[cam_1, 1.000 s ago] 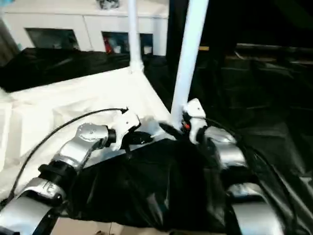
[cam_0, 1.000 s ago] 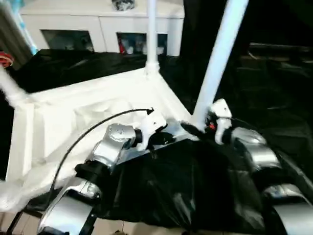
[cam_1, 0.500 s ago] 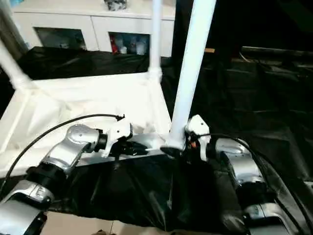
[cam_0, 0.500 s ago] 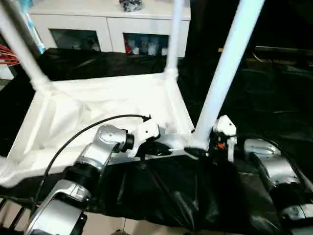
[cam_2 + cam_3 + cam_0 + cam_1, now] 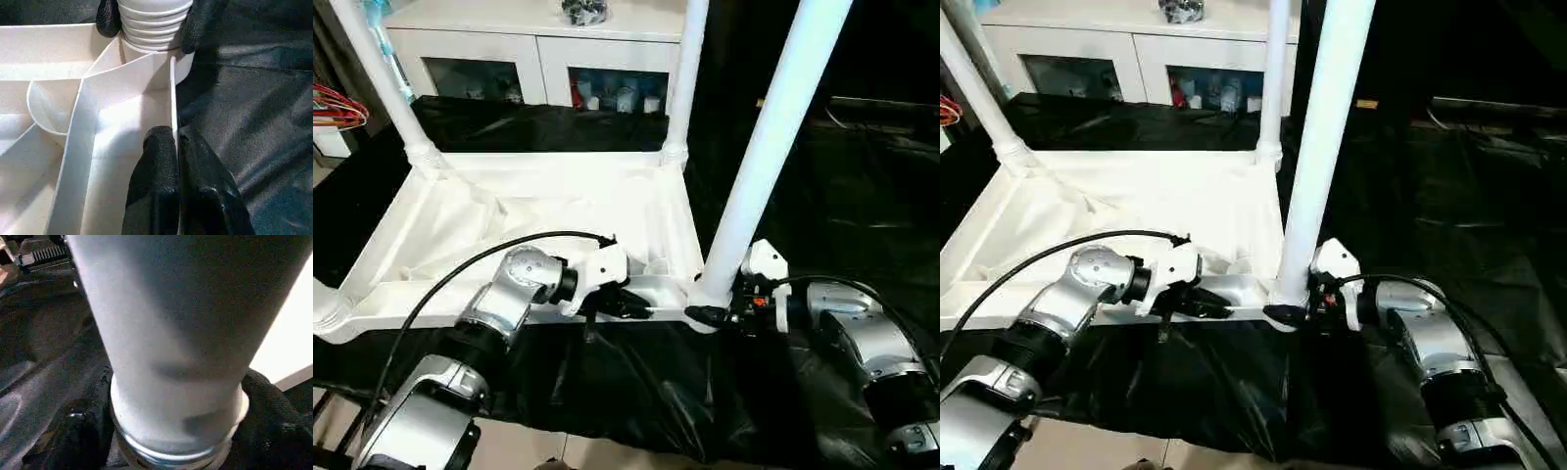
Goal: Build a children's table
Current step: Rotate leg to tighten
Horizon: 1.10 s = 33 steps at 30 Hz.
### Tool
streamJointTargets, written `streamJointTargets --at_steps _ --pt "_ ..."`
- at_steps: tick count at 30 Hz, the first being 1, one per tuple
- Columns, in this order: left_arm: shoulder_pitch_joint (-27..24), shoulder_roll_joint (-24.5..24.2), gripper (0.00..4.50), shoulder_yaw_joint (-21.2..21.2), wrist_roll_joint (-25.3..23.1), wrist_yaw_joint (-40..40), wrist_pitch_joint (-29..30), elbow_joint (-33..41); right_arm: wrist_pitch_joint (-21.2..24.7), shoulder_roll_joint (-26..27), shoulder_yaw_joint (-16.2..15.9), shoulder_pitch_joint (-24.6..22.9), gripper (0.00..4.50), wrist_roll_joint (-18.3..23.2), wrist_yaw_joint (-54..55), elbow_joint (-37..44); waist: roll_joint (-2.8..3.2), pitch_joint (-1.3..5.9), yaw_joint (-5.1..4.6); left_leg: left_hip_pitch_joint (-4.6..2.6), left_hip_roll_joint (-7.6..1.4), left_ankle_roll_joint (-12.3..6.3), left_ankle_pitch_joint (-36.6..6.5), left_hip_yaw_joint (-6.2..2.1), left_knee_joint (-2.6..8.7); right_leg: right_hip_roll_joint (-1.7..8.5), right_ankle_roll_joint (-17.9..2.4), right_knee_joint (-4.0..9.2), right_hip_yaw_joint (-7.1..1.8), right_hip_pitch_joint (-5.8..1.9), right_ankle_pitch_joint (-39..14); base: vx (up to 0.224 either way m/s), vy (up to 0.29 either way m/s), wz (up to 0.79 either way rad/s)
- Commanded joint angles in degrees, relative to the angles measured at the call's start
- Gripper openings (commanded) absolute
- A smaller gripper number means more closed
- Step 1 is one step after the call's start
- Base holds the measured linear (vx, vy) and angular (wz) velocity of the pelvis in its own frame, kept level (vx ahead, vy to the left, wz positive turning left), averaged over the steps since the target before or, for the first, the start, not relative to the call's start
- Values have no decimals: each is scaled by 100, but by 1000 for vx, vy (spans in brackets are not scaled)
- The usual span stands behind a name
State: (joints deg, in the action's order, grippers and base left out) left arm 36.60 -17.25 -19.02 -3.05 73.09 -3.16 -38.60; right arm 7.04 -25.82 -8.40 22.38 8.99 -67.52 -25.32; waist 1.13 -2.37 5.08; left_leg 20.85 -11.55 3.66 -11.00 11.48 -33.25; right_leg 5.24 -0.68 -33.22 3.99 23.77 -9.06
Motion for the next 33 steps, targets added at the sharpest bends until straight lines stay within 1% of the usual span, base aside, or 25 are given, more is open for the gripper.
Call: streamJointTargets --at_steps 1,7,8,9,10,11,12,13,14,15,16,17,18,19,22,23,24,25,26,28,29,30,31,32,33 --pt "-8 12 0 -171 -94 35 -10 -26 143 56 -286 -114 281 -15 -241 97 -98 353 5 -40 -190 -478 -922 -56 346 299 -1330 301 -210 -331 -1135 0 0 0" --pt "-48 84 0 -77 -3 -78 173 -26 206 175 -302 -171 278 -6 -109 76 -88 352 8 -43 -189 -463 -936 -57 342 301 -1315 303 -209 -324 -1216 0 0 0" --pt "-4 247 0 36 -25 -513 365 -85 33 497 -108 -60 278 -178 734 -282 -84 347 -11 -43 -189 -420 -941 -52 341 303 -1308 304 -217 -302 -1240 0 0 0" --pt "40 341 0 91 -53 -765 409 -149 19 662 7 30 278 -252 1200 -503 -79 335 -25 -47 -184 -383 -989 -56 353 310 -1297 329 -218 -294 -1345 0 0 0" --pt "95 451 0 148 -84 -1048 462 -224 12 838 133 132 278 -300 1673 -750 -93 305 -79 -36 -162 -256 -1230 -76 383 310 -1185 378 -201 -301 -1811 0 0 0" --pt "193 639 0 227 -131 -1494 577 -338 -9 1140 350 316 277 -307 2416 -1155 -72 285 -112 -72 -150 -121 -1478 -89 394 319 -1028 424 -197 -273 -2314 0 0 0" --pt "198 647 0 230 -132 -1513 582 -343 -9 1153 360 325 277 -305 2447 -1172 -69 276 -152 -102 -145 -49 -1618 -93 398 310 -994 445 -196 -242 -2500 0 0 0" --pt "251 756 0 264 -148 -1723 662 -394 3 1325 475 433 277 -280 2819 -1387 -70 272 -198 -128 -132 24 -1823 -121 409 306 -869 493 -176 -253 -2835 0 0 0" --pt "267 787 0 274 -152 -1782 682 -410 -1 1372 501 465 277 -274 2915 -1447 -68 273 -238 -135 -134 17 -1919 -131 416 312 -804 520 -175 -248 -2950 0 0 0" --pt "327 901 0 311 -160 -1992 748 -471 -16 1536 576 580 277 -266 3245 -1659 -37 277 -248 -127 -136 18 -1920 -138 422 314 -793 519 -174 -255 -2920 0 0 0" --pt "379 998 0 339 -162 -2153 797 -525 -27 1660 605 676 277 -276 3483 -1824 -31 270 -291 -120 -130 17 -2007 -137 429 296 -801 538 -164 -237 -2887 0 0 0" --pt "507 1225 0 412 -175 -2629 933 -674 -53 1939 664 900 277 -300 4019 -2180 -43 282 -324 -121 -125 47 -2061 -142 421 297 -801 530 -155 -245 -2872 0 0 0" --pt "553 1294 0 444 -174 -2794 950 -741 -43 2029 682 988 277 -301 4185 -2308 -34 271 -335 -146 -115 49 -2101 -142 421 290 -812 547 -154 -217 -2910 0 0 0" --pt "582 1350 0 452 -187 -2877 948 -783 -73 2129 719 1081 277 -303 4291 -2430 -45 269 -354 -154 -103 20 -2172 -145 410 286 -792 567 -142 -216 -3010 0 0 0" --pt "588 1411 0 392 -281 -2835 842 -810 -348 2312 742 1208 277 -354 4313 -2552 -52 279 -341 -121 -107 -86 -2128 -147 416 306 -741 587 -153 -229 -2996 0 0 0" --pt "582 1414 0 381 -300 -2805 829 -810 -389 2334 740 1223 312 -373 4281 -2568 -48 282 -339 -109 -115 -111 -2092 -148 427 300 -762 574 -157 -237 -2876 0 0 0" --pt "560 1400 0 356 -309 -2738 788 -786 -406 2339 733 1219 312 -378 4232 -2545 -49 280 -339 -107 -116 -118 -2083 -145 428 295 -782 564 -160 -239 -2821 0 0 0" --pt "547 1390 0 340 -313 -2705 774 -772 -409 2340 733 1217 333 -372 4203 -2534 -47 282 -336 -106 -121 -133 -2068 -145 433 294 -826 551 -166 -243 -2726 0 0 0" --pt "464 1309 0 243 -318 -2460 676 -671 -387 2317 733 1197 349 -320 4030 -2438 -32 281 -338 -103 -121 -138 -2074 -144 438 293 -863 545 -168 -248 -2672 0 0 0" --pt "388 1226 0 161 -328 -2263 602 -588 -437 2249 697 1200 357 -333 3867 -2399 -38 287 -349 -91 -124 -141 -2094 -147 440 296 -891 533 -171 -258 -2608 0 0 0" --pt "373 1200 0 133 -330 -2238 588 -579 -500 2217 665 1220 367 -366 3828 -2430 -31 299 -363 -50 -135 -147 -2013 -158 450 303 -939 493 -177 -296 -2403 0 0 0" --pt "345 1162 0 107 -319 -2164 535 -565 -534 2142 610 1204 381 -407 3750 -2385 -31 303 -362 -58 -141 -147 -1992 -152 448 306 -973 487 -183 -290 -2323 0 0 0" --pt "333 1146 0 98 -317 -2128 515 -556 -545 2109 590 1187 392 -415 3685 -2355 -24 310 -358 -80 -139 -155 -1940 -138 434 299 -1066 475 -191 -281 -2145 0 0 0" --pt "294 1095 0 71 -308 -2006 451 -525 -579 2002 526 1132 398 -439 3463 -2251 -25 318 -346 -87 -143 -189 -1864 -124 424 292 -1170 454 -199 -288 -1903 0 0 0" --pt "246 1032 0 52 -297 -1852 397 -481 -602 1861 446 1043 398 -461 3169 -2098 -25 324 -342 -87 -145 -217 -1803 -113 415 288 -1224 434 -206 -292 -1745 0 0 0"
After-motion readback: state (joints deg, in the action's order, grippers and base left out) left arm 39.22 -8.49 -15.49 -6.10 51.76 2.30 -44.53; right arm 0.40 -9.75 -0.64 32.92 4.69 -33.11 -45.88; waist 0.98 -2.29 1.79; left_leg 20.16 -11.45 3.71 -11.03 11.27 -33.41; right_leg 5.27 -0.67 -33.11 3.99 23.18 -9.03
